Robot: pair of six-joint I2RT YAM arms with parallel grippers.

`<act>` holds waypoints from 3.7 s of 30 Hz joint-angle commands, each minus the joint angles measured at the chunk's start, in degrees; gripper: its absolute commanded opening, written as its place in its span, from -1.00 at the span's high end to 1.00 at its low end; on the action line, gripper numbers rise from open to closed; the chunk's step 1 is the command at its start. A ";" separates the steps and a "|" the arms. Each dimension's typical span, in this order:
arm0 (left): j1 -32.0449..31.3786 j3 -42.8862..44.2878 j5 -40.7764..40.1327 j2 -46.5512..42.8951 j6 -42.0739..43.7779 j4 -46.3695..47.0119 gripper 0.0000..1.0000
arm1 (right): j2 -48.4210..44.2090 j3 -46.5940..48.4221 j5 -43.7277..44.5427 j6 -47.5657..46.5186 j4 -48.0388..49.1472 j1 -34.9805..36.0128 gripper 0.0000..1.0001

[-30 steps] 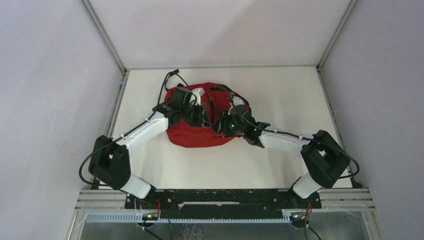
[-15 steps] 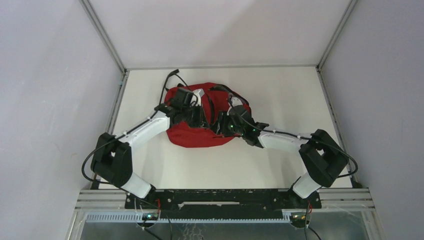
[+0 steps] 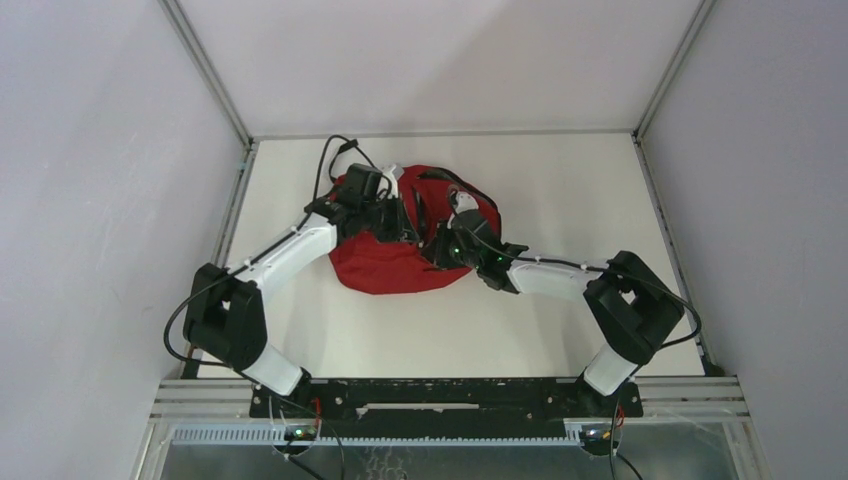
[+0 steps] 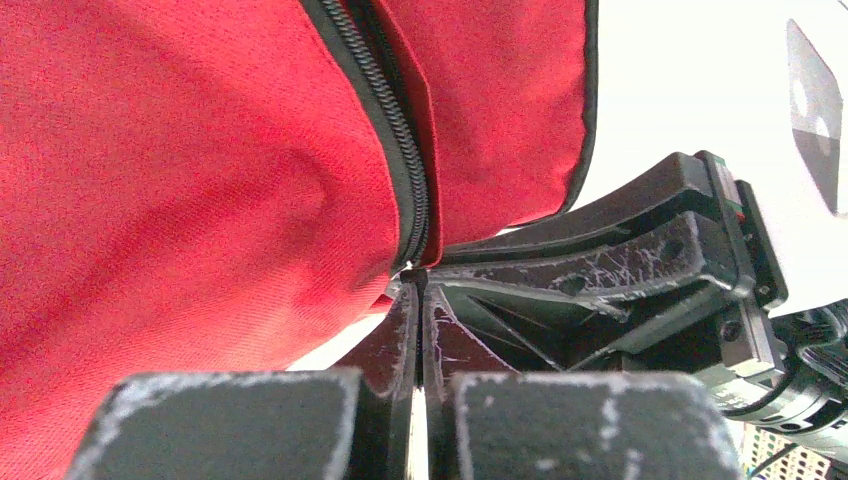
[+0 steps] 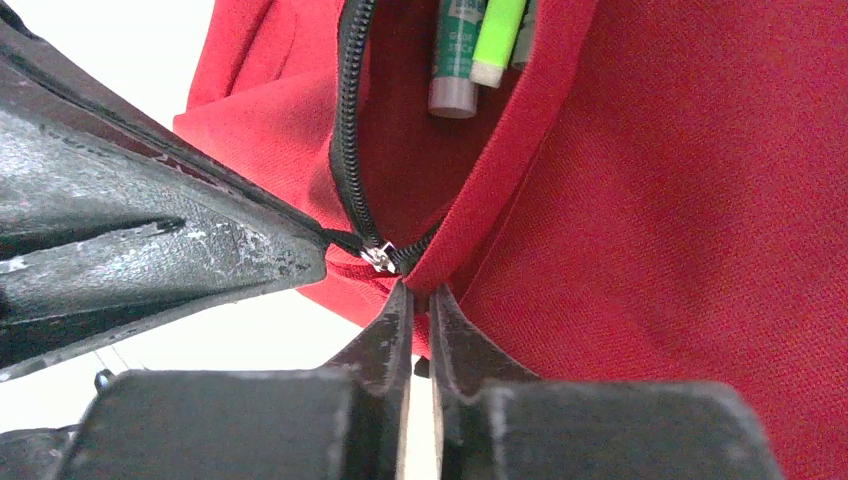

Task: Pack the student bag
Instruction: Zip the student bag at the center of the board, then adjust the student bag at the center of the board.

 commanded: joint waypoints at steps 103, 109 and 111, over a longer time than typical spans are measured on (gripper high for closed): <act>-5.13 17.79 -22.45 13.83 1.72 -8.22 1.00 | 6.11 6.61 -21.26 -2.33 -14.46 -31.96 1.00; -1.53 17.97 -20.96 4.49 3.55 -8.57 1.00 | -13.69 -6.83 -13.24 2.53 -21.13 -24.37 0.67; -1.45 17.62 -19.31 2.09 4.13 -7.67 1.00 | -20.99 -10.68 -9.76 4.39 -23.12 -23.85 0.04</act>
